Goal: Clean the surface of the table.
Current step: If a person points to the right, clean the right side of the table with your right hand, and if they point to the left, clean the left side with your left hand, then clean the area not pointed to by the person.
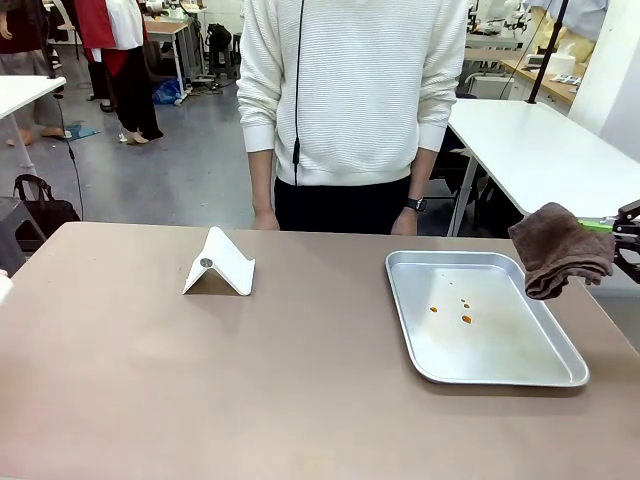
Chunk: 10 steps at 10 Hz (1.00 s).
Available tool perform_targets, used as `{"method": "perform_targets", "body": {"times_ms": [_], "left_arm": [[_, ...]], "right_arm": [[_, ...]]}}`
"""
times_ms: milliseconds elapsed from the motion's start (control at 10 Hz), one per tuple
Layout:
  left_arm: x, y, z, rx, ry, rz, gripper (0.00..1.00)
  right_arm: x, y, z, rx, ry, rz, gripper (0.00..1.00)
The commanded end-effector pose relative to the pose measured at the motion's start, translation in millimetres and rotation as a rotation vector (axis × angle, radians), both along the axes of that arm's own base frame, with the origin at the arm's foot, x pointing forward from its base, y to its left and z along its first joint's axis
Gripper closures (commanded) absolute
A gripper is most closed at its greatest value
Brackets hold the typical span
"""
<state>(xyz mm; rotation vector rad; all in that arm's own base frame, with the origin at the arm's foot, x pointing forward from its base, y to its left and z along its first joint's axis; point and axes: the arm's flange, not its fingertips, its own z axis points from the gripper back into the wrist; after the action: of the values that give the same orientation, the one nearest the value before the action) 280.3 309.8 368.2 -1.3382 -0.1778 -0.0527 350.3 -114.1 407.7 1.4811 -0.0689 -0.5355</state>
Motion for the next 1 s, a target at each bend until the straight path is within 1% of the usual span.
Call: {"method": "perform_targets", "body": {"times_ms": [0, 900], "left_arm": [[-5.0, -5.3, 6.5, 0.023, -0.003, -0.008, 0.78], [-5.0, -5.3, 6.5, 0.023, -0.003, -0.008, 0.78]], "right_arm": [[-1.2, -2.2, 4.7, -0.004, 0.0, 0.017, 1.0], [-1.2, -2.2, 4.7, -0.004, 0.0, 0.017, 1.0]]}}
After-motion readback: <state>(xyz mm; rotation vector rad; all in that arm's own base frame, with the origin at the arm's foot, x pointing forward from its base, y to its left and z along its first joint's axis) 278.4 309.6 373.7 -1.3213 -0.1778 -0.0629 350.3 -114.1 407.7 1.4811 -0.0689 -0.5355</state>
